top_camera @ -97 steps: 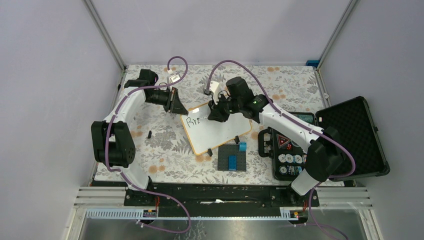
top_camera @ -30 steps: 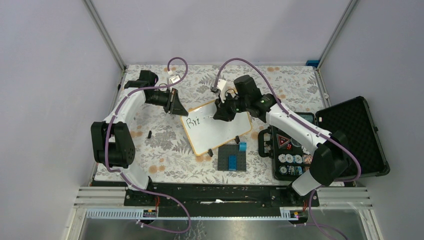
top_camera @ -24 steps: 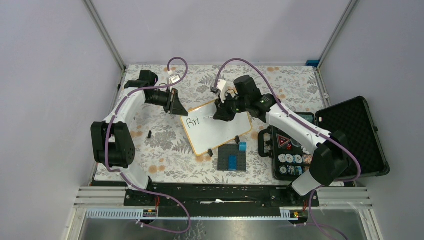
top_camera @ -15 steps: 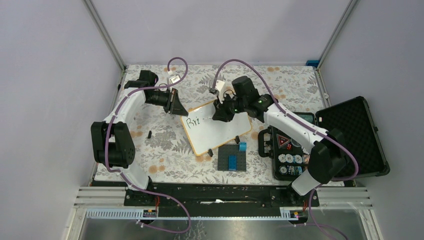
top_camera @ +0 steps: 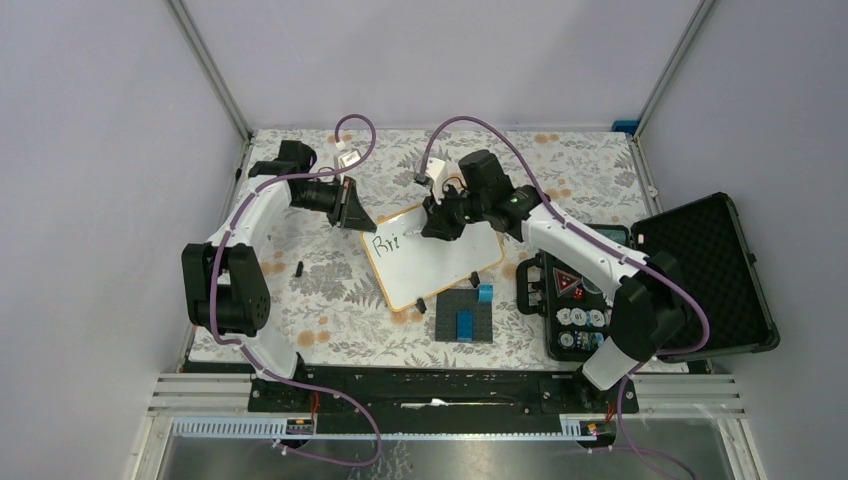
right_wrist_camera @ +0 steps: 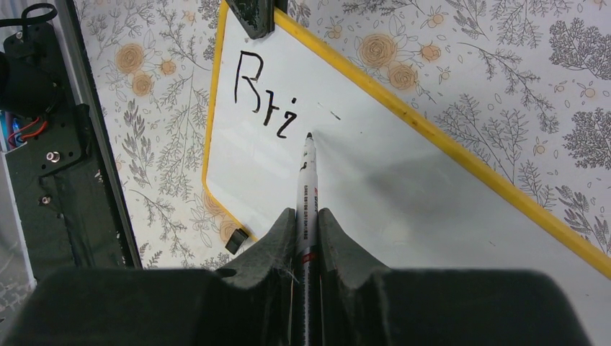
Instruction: Write a sentence on the whiteboard
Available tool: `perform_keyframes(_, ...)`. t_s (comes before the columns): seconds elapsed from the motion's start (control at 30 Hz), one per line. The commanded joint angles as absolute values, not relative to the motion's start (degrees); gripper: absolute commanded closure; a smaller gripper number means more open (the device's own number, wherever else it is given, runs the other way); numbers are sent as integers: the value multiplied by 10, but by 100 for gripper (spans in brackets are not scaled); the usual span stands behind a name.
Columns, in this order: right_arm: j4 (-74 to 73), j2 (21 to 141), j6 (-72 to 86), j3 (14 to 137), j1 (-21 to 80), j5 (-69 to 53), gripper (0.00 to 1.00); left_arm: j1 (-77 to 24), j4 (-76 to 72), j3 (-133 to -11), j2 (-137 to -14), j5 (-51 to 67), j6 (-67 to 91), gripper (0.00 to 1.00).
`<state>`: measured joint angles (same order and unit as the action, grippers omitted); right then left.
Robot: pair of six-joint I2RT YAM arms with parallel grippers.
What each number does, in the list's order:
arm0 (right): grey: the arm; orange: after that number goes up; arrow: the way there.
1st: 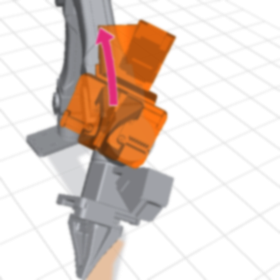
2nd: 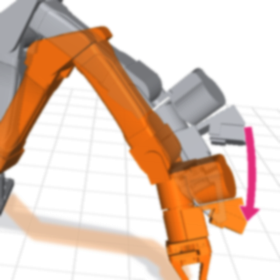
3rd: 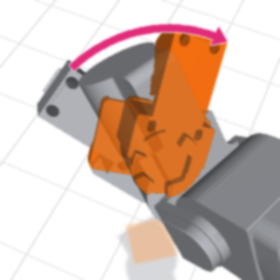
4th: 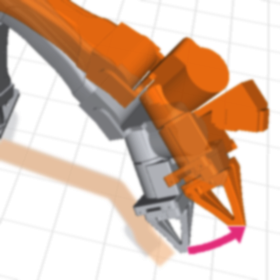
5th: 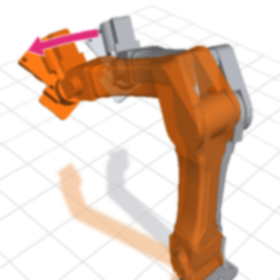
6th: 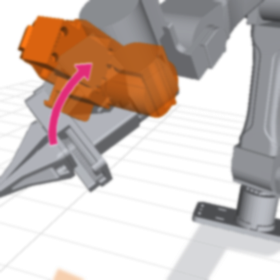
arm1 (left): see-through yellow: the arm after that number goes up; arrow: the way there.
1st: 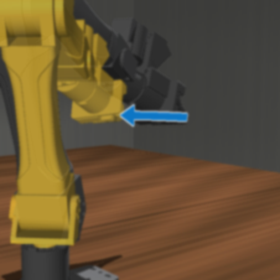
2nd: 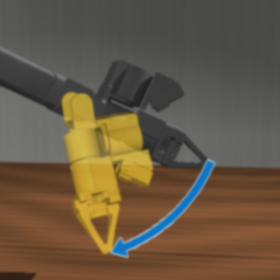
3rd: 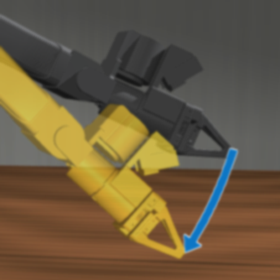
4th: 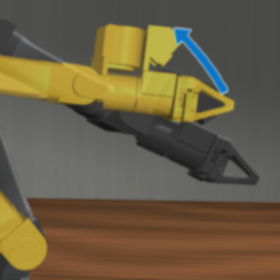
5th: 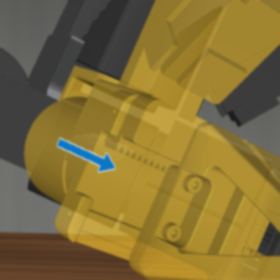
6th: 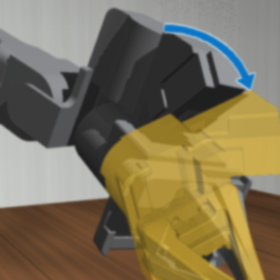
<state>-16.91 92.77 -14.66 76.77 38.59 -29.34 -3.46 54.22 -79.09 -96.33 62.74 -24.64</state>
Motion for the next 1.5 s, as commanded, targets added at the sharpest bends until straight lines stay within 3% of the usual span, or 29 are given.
perform_keyframes(0.0,-149,938,-145,799,391,-283,100,-46,541,-784,-947,619,-261,100)
perform_keyframes(1.47,-158,921,-177,764,405,-251,100,-47,541,-784,-946,617,-260,100)
